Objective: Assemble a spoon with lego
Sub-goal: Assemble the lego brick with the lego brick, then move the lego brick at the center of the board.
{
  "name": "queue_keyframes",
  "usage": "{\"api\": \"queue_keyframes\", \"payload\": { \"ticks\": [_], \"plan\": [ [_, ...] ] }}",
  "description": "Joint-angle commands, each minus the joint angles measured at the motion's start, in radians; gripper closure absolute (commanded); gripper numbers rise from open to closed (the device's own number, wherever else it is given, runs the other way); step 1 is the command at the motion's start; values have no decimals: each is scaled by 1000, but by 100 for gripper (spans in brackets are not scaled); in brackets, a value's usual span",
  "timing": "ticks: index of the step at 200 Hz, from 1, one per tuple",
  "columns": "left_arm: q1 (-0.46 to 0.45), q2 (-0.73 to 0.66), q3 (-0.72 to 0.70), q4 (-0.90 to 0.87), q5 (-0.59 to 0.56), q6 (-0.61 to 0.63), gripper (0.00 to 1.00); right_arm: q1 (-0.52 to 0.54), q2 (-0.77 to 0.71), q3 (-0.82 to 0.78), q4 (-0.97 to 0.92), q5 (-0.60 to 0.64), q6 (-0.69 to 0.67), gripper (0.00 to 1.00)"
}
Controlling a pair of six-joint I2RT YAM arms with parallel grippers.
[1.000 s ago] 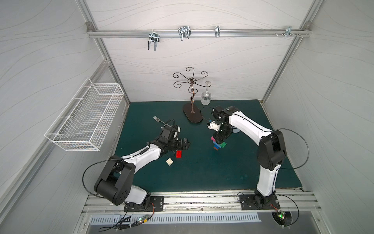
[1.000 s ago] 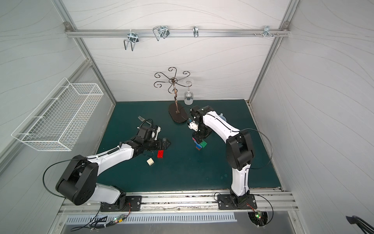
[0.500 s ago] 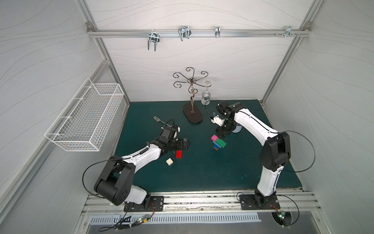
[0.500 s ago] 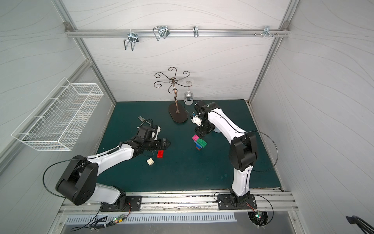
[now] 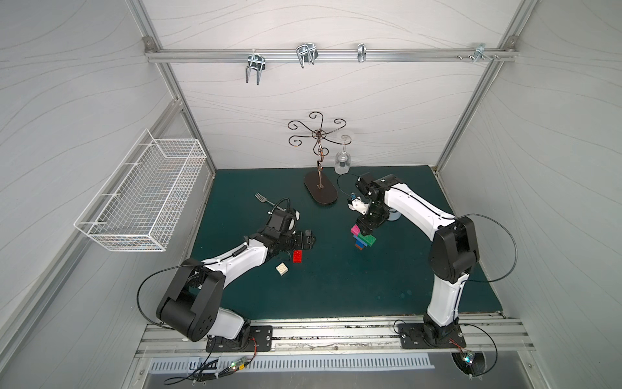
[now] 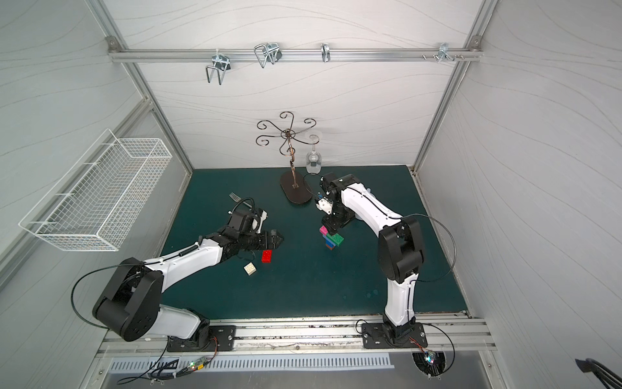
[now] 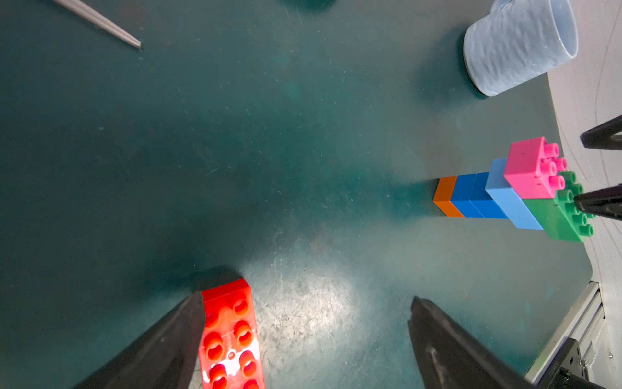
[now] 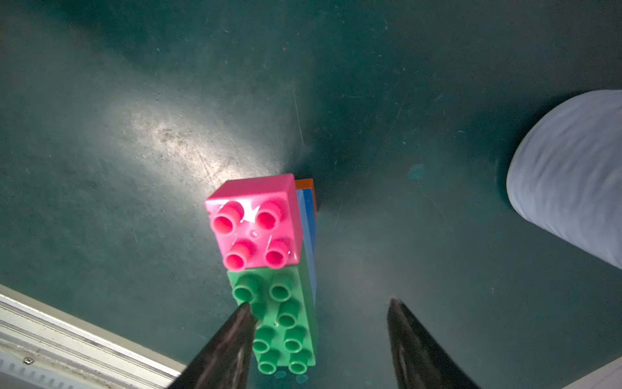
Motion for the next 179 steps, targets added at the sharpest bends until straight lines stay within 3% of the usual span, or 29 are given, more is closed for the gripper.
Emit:
{"api": "queue_keyframes", "payload": {
  "ticks": [1,100,127,162,179],
  "plan": [
    [-4,-17,8,-12,-12,4,1,0,20,0,-25,-7,26,35],
    [-3,-18,56,-282,-14,-102,1,-4,-12,95,-35,-67,34,34],
    [-4,0,43,-240,58,-122,1,-4,-21,122,-34,-70,36,34],
    [-50,69,74,-80,261,-147,1,4,-53,154,-21,-69,40,33],
    [-37,58,79,-103,234,-159,1,12,-65,161,-11,-60,49,33]
  ]
}}
